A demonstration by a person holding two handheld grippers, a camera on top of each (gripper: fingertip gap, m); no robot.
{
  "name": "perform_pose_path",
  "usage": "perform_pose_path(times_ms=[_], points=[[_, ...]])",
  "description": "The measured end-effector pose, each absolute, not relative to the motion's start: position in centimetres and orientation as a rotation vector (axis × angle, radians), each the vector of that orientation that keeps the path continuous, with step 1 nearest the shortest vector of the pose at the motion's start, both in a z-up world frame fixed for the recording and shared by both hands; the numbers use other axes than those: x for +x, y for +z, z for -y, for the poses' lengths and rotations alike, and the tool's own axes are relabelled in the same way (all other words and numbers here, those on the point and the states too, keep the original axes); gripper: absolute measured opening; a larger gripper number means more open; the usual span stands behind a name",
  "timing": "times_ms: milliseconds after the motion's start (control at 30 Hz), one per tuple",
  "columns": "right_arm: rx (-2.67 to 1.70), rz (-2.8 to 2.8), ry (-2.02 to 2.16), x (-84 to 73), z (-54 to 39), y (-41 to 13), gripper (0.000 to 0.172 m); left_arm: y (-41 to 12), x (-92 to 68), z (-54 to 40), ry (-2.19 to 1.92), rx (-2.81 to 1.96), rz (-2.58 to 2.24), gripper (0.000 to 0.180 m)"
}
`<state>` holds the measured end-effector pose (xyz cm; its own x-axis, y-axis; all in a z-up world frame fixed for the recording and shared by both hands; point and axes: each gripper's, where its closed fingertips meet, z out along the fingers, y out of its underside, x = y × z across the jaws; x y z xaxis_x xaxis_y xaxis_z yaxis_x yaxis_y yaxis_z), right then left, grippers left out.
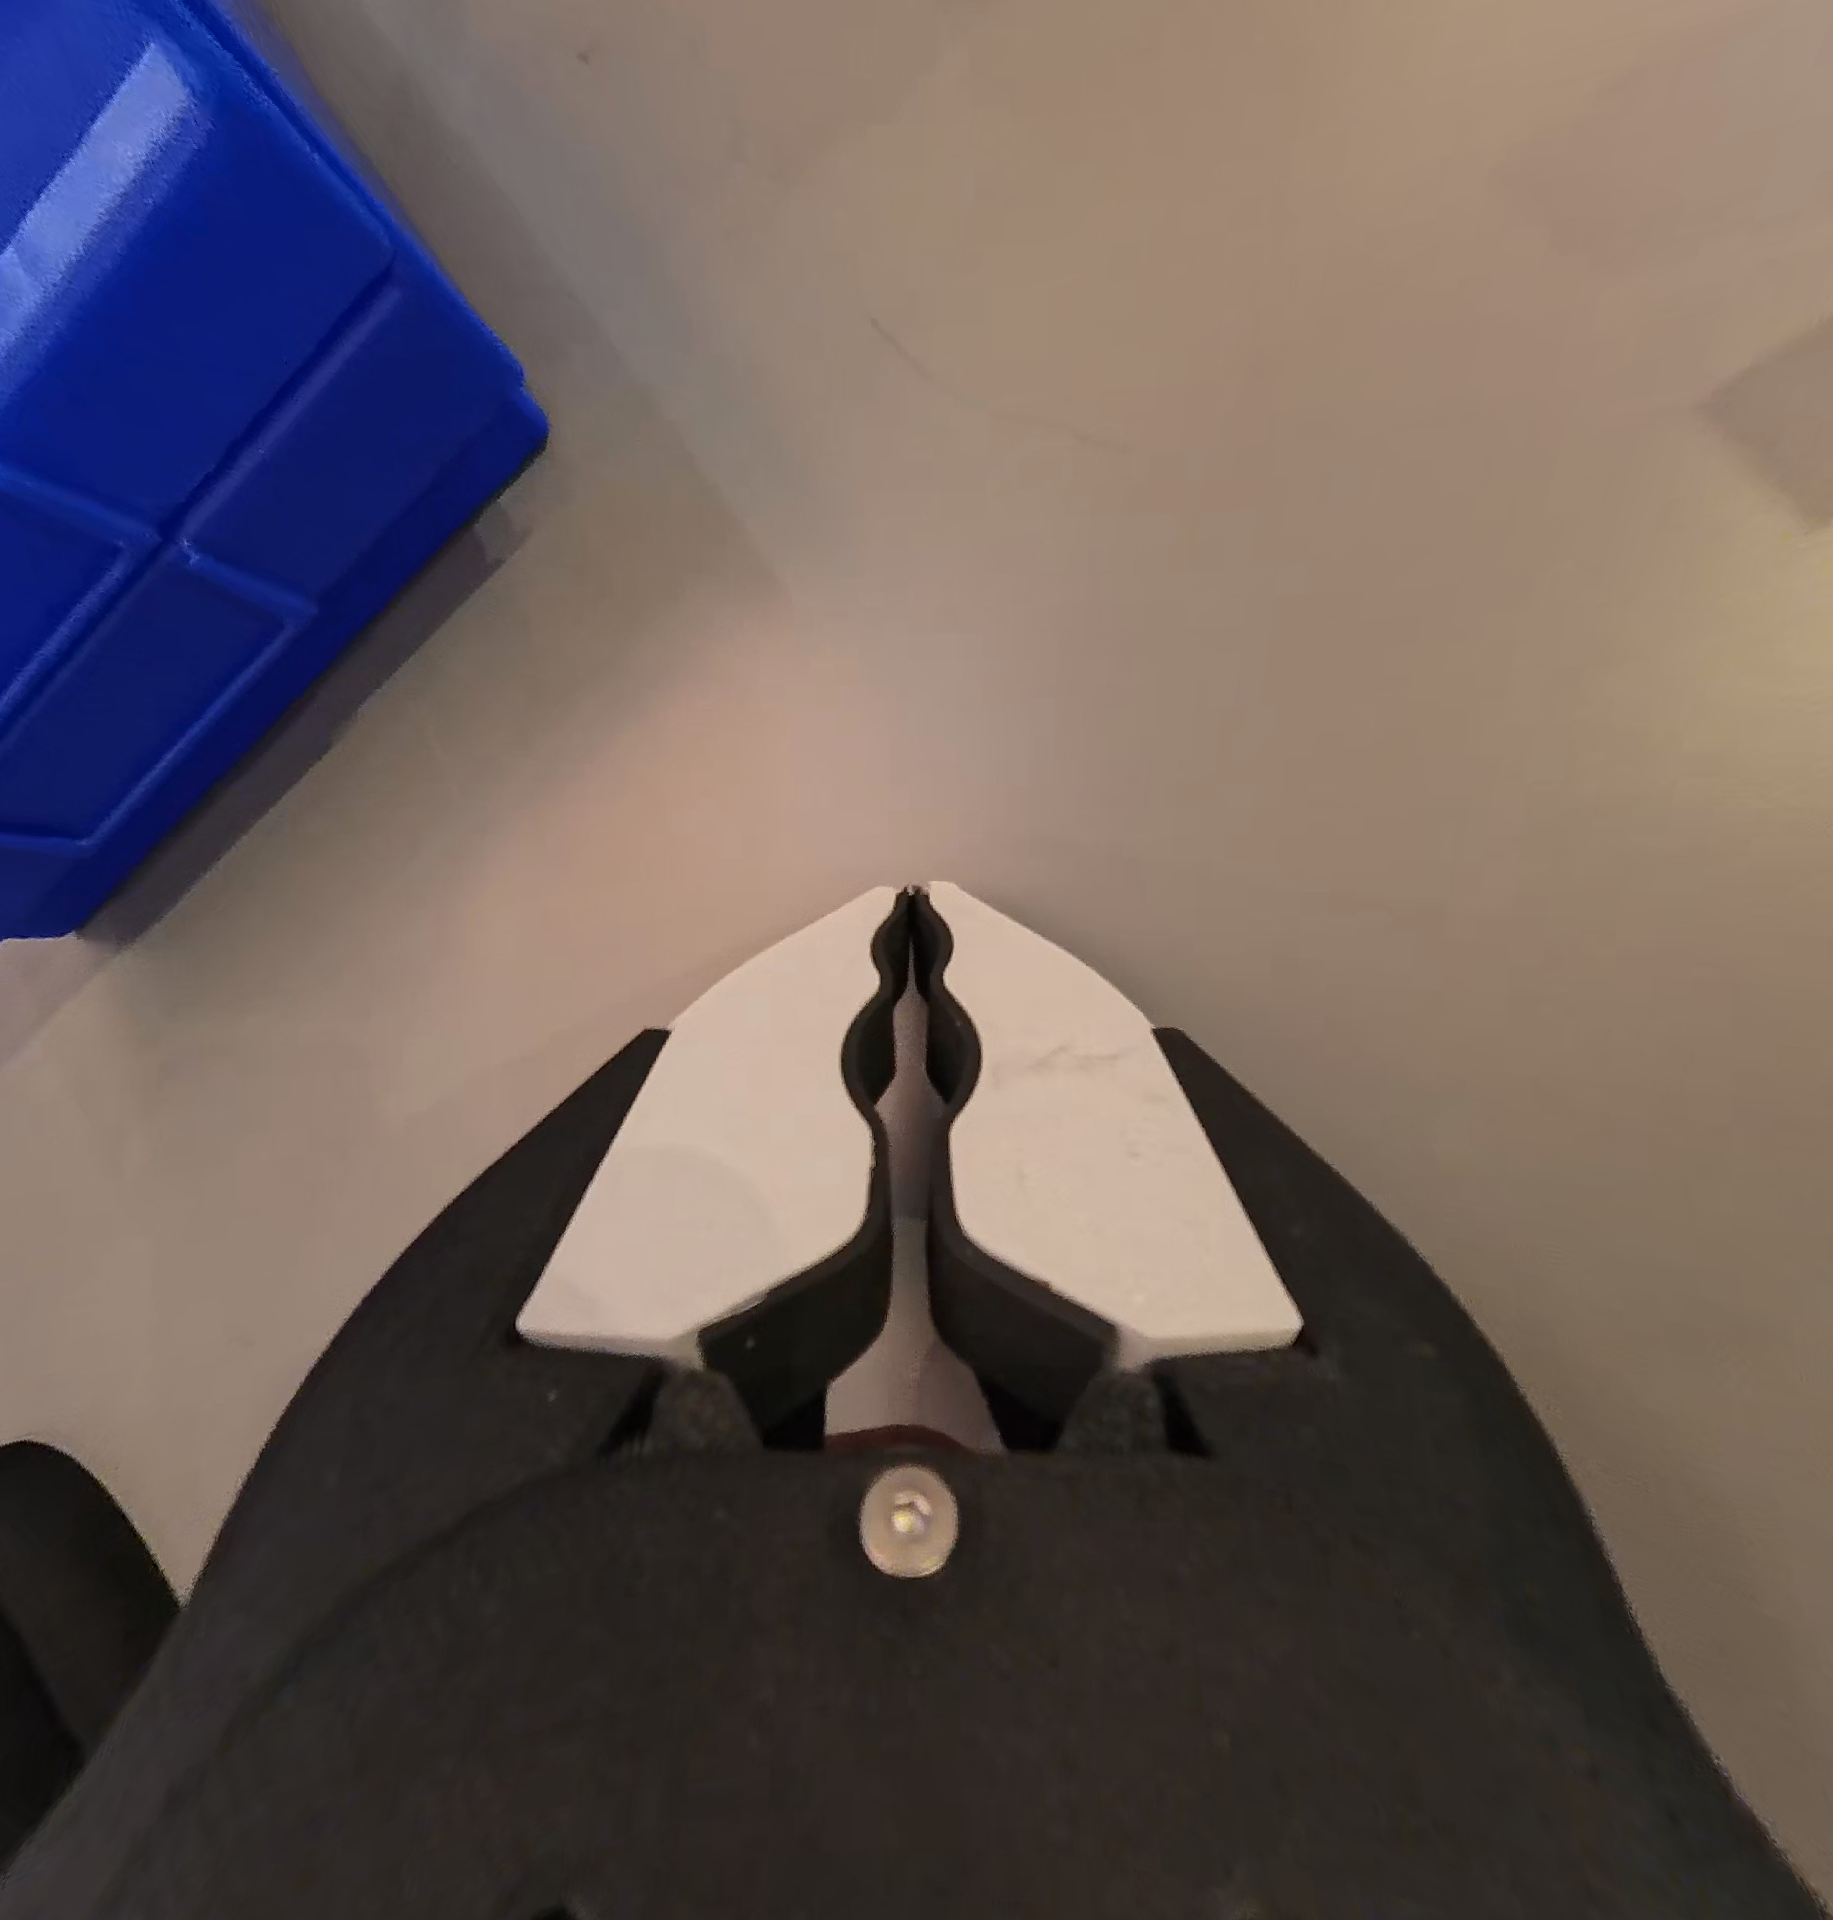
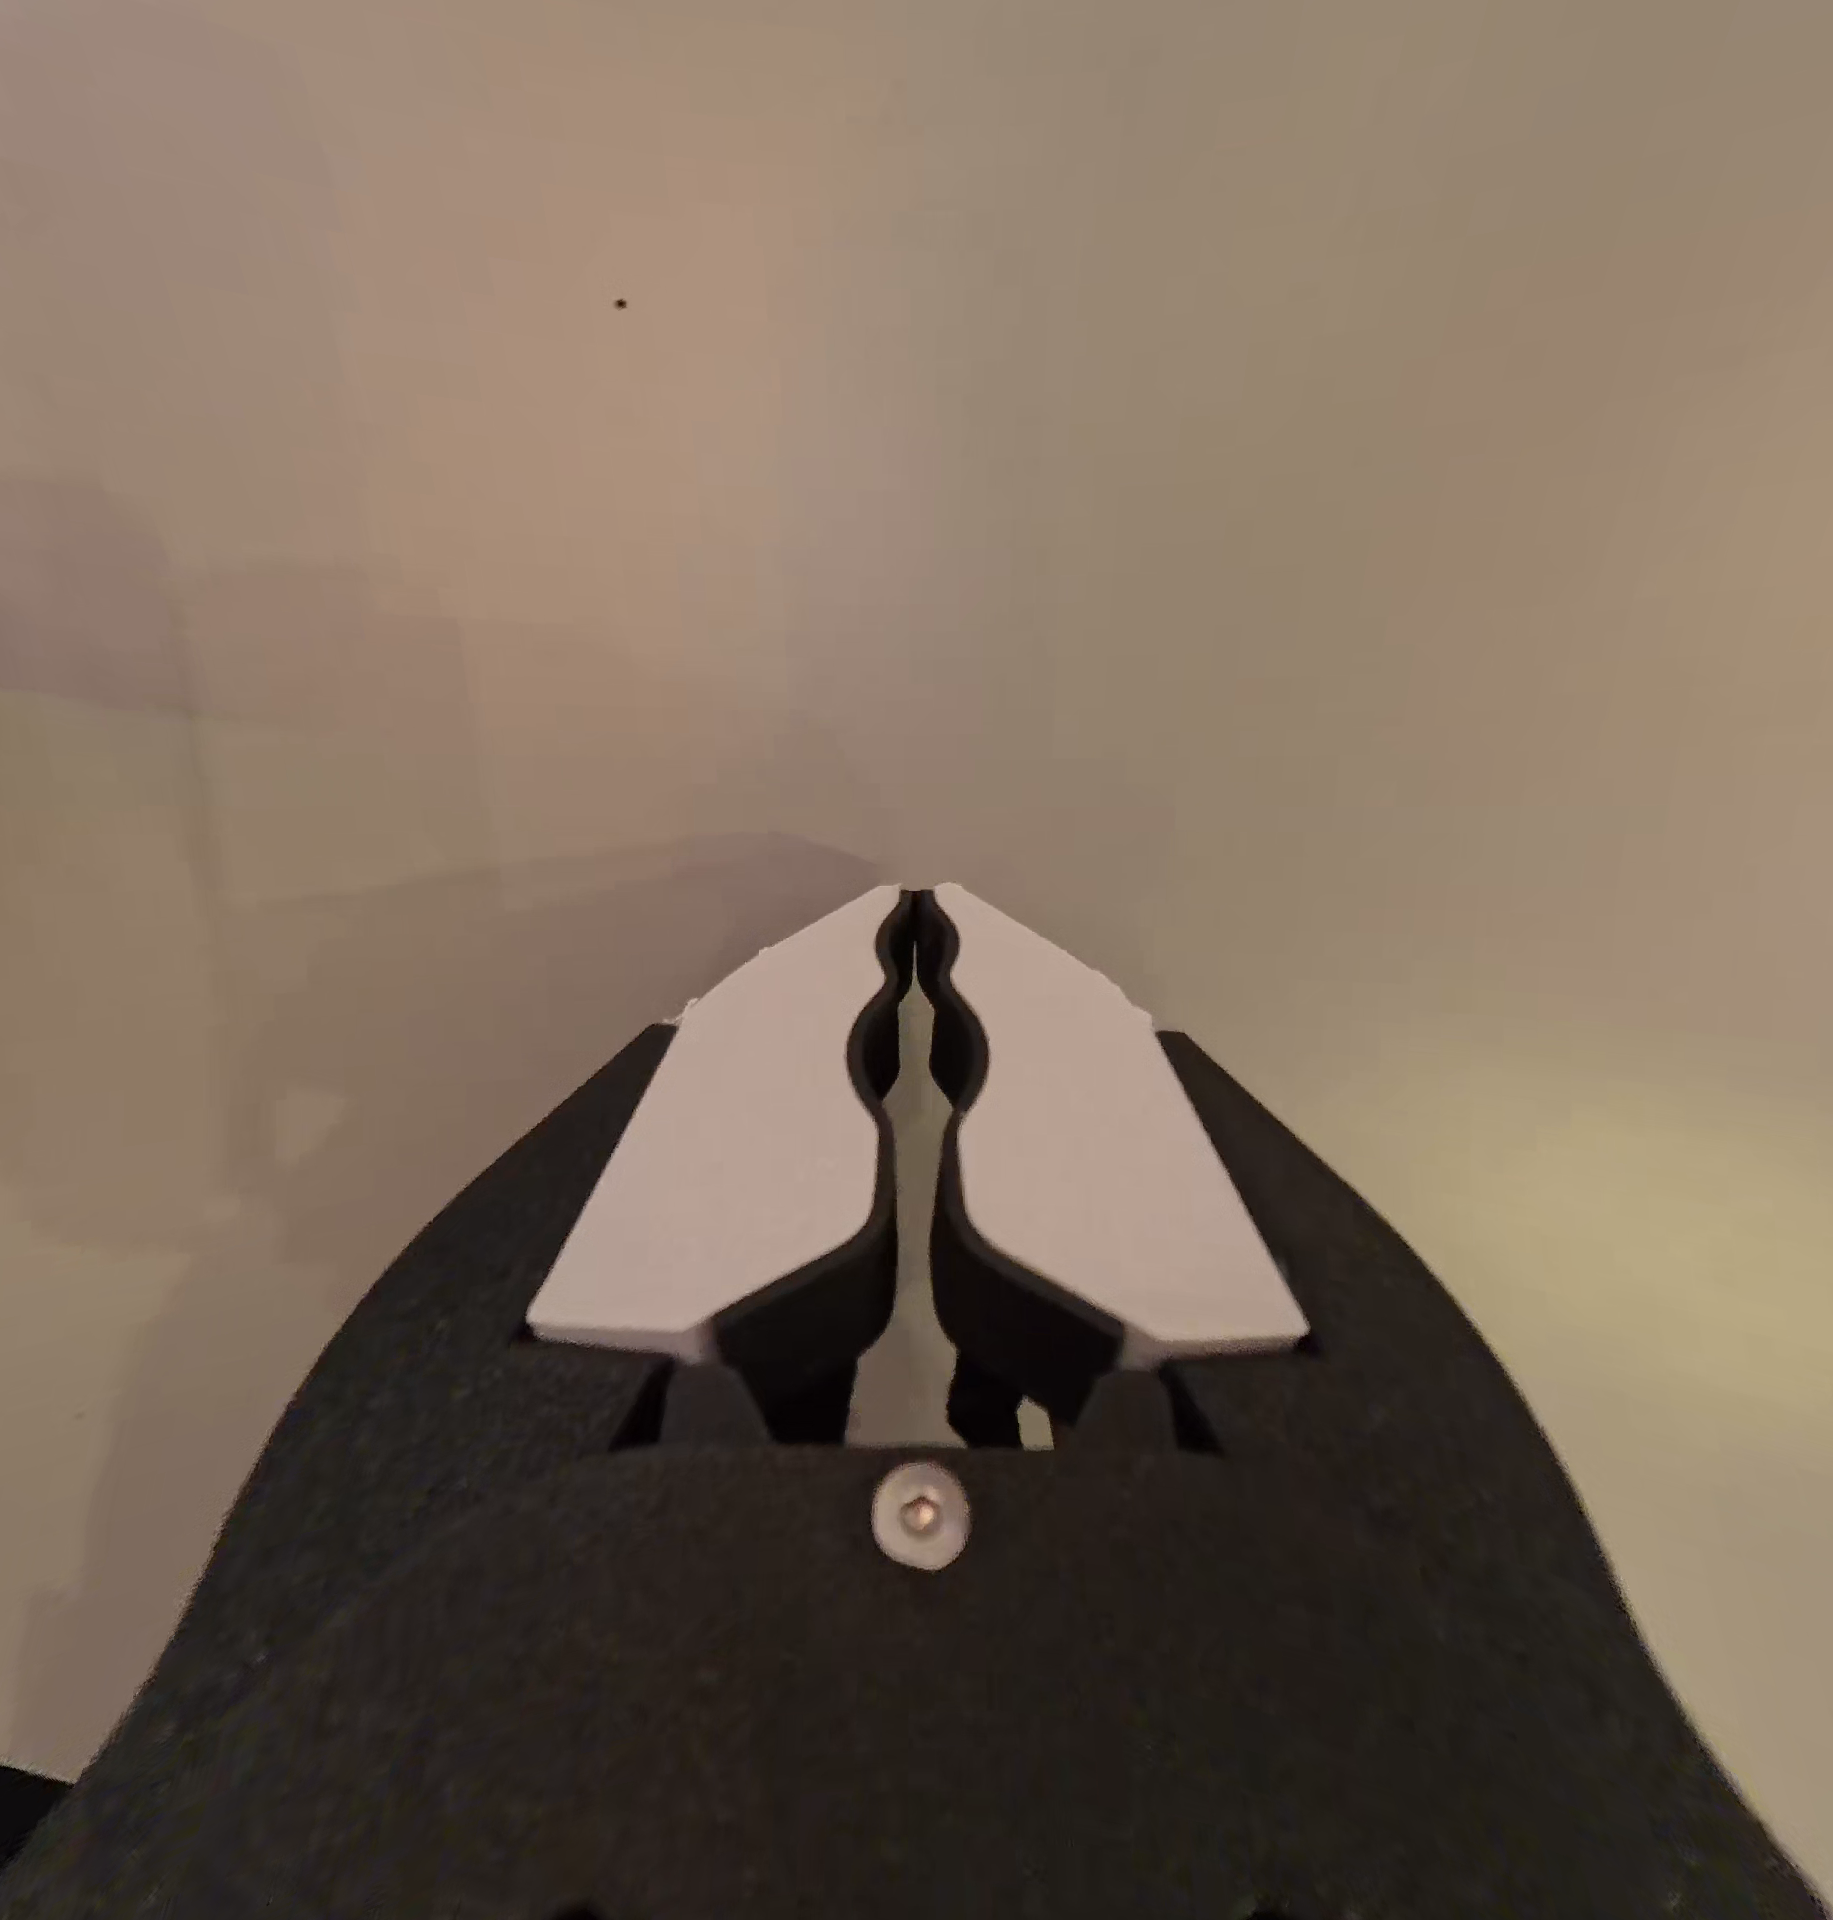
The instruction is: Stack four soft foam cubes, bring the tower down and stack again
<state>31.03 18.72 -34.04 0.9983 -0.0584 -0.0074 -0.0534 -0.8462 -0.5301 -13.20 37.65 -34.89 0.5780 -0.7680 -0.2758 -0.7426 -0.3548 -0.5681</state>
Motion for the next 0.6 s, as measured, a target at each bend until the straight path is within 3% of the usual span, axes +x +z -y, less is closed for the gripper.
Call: perform_pose_path(times_ms=[333, 600], points=[[-2.706, -0.114, 0.063, 27.1, -20.2, -34.5, 0.0, -32.7, -13.8, -38.4, -0.134, -2.139, -1.066, 0.0], [-2.781, 0.095, 0.253, 14.9, -25.7, -34.9, 0.0, -31.2, -15.5, -39.2, -0.163, -2.127, -0.983, 0.0]])
